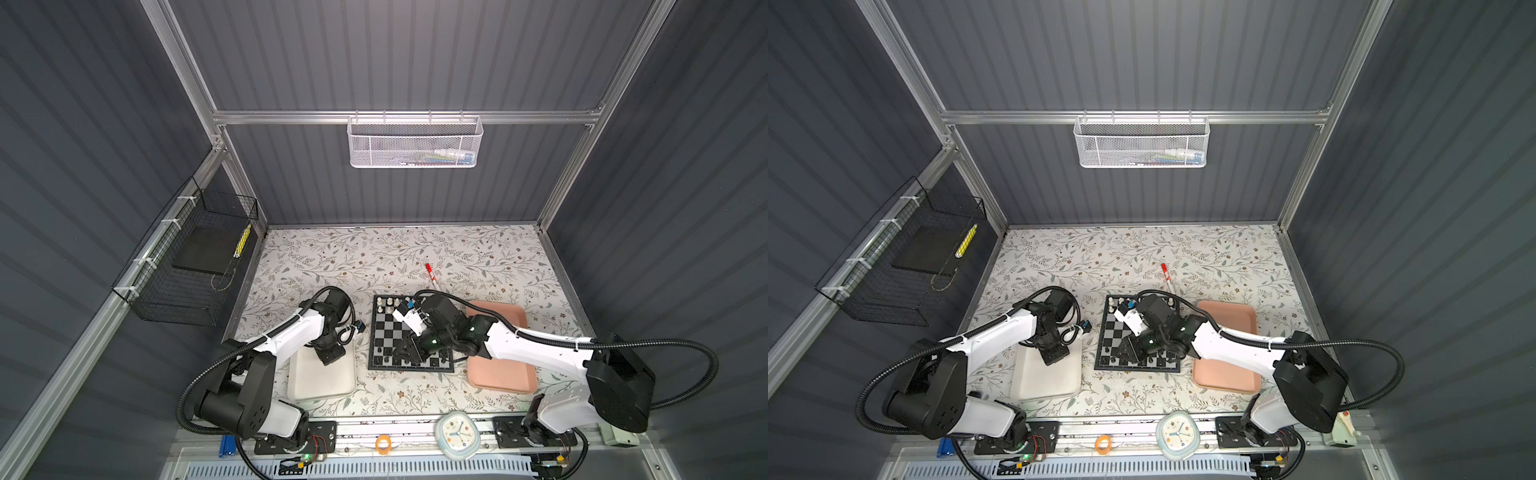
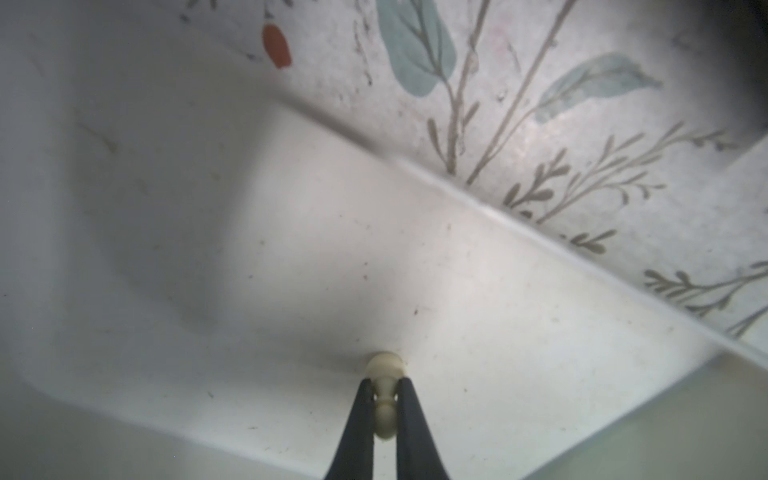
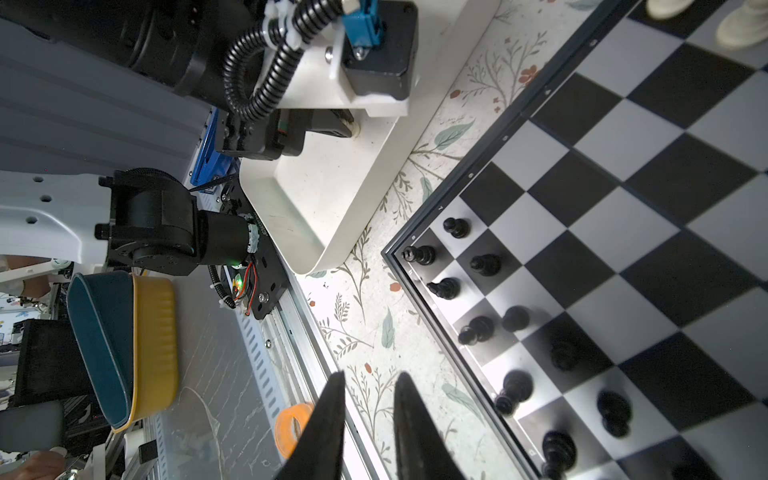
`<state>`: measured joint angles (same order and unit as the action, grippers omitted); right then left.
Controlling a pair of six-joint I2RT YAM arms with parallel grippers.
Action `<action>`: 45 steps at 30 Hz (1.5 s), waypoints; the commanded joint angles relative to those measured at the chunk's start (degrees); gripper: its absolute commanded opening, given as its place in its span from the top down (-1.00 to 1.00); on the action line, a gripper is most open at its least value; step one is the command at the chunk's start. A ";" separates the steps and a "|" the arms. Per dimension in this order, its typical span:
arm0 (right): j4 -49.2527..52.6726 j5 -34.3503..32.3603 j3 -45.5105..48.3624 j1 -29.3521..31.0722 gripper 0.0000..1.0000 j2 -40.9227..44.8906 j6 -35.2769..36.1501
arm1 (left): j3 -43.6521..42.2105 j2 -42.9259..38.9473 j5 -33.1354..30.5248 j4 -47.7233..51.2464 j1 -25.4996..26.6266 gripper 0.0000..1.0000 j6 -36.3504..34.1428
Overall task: Set up the chess pieces on the board
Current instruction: 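Lower the left gripper toward the last white pawn in the tray, then close the left gripper on the white pawn, then lift the white pawn and carry it with the left gripper over the board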
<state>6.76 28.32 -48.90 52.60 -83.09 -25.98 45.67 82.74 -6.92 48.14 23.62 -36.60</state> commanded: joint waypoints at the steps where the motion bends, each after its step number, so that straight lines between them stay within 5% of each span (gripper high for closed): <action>1: -0.79 0.43 0.30 0.40 0.52 -0.15 -0.21 | 0.78 -0.76 -0.36 0.97 0.29 0.94 0.30; 45: 3.99 -0.10 4.58 -5.44 0.51 10.49 -0.81 | 24.20 10.51 1.48 6.44 7.24 0.87 0.15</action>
<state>8.88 28.62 -45.10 47.72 -73.89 -26.96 67.16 91.90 -6.85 52.82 29.85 -36.18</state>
